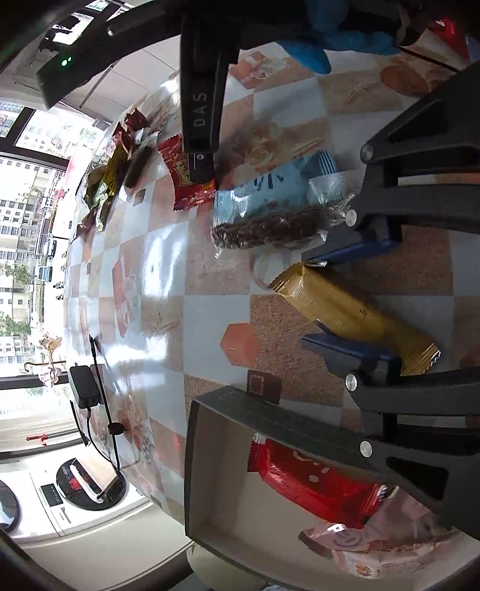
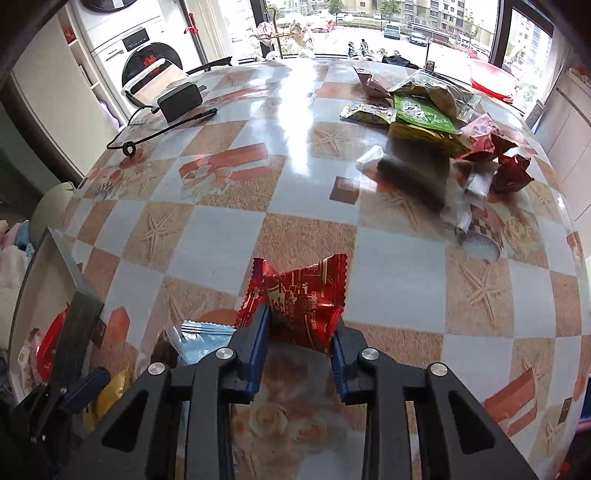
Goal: Organize snacks
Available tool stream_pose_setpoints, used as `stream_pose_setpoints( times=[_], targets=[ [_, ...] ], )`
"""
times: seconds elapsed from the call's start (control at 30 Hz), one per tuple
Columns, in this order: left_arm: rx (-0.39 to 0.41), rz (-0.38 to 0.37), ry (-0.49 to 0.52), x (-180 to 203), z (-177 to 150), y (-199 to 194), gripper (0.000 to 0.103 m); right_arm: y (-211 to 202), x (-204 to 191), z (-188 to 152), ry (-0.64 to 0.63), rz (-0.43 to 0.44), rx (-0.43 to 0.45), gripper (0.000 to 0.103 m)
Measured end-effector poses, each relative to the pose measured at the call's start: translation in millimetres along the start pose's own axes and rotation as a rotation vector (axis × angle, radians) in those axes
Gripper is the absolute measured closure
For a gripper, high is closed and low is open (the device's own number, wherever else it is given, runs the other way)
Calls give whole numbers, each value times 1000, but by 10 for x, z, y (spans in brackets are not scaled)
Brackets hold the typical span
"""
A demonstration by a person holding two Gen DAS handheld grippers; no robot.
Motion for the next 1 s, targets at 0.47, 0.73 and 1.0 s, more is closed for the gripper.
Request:
stream_pose_setpoints(
  times=[0.47,0.73,1.0],
  targets=[
    [-12,-56,-44,84,-545,-448,45,-705,259,-1200,-43,40,-24,18],
    [-12,-18,-130,-148,-465,-513,30,-729,341,-1419,-54,-21,47,0],
    [-18,12,101,-45,-647,-552,29,-700,299,-1474,-135,-59,65,0]
  ],
)
Point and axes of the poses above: each gripper's, at about its wrist camera, not at the fingertips, and y roughly the way its jaws point, x to its right, z to its top, the point moved 7 cm from there along y, roughly the way its jaws point, and after that the axes turned 2 degrees about x, right-handed, at the moved point
